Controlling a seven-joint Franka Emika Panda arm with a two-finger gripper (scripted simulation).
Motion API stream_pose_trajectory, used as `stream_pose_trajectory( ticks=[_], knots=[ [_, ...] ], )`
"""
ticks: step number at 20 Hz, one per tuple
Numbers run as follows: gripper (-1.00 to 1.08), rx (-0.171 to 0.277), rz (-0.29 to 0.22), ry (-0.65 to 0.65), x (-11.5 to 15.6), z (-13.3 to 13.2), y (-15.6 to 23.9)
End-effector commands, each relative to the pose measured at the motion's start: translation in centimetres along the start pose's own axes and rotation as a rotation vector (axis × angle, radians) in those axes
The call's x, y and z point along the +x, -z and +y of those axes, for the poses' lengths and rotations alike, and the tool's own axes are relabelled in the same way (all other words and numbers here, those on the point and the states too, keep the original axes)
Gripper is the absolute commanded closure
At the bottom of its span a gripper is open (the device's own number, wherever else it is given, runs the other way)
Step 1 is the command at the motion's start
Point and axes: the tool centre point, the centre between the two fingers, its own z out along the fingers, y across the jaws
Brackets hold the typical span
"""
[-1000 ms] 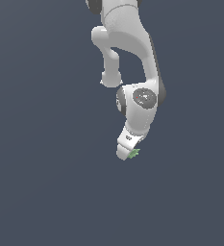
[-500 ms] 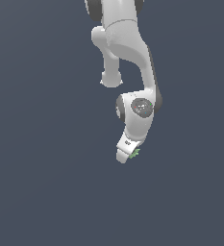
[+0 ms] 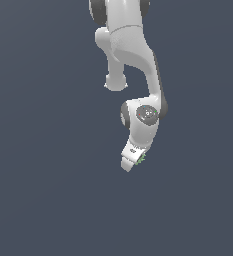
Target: Pick up the object and move it to a goal position.
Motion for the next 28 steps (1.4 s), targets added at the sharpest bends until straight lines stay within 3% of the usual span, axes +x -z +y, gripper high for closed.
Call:
stream_pose_trajectory(
  ticks=[1, 9, 15, 21, 28],
  knots=[
    [1.08, 0.0, 0.0, 0.0, 0.0, 0.0, 0.0],
    [1.08, 0.0, 0.0, 0.0, -0.2, 0.1, 0.2],
    [1.08, 0.0, 0.0, 0.0, -1.8, 0.9, 1.9],
    [1.08, -0.001, 0.0, 0.0, -5.1, 2.6, 5.5],
    [1.08, 0.0, 0.0, 0.001, -10.8, 5.5, 11.7]
  ],
)
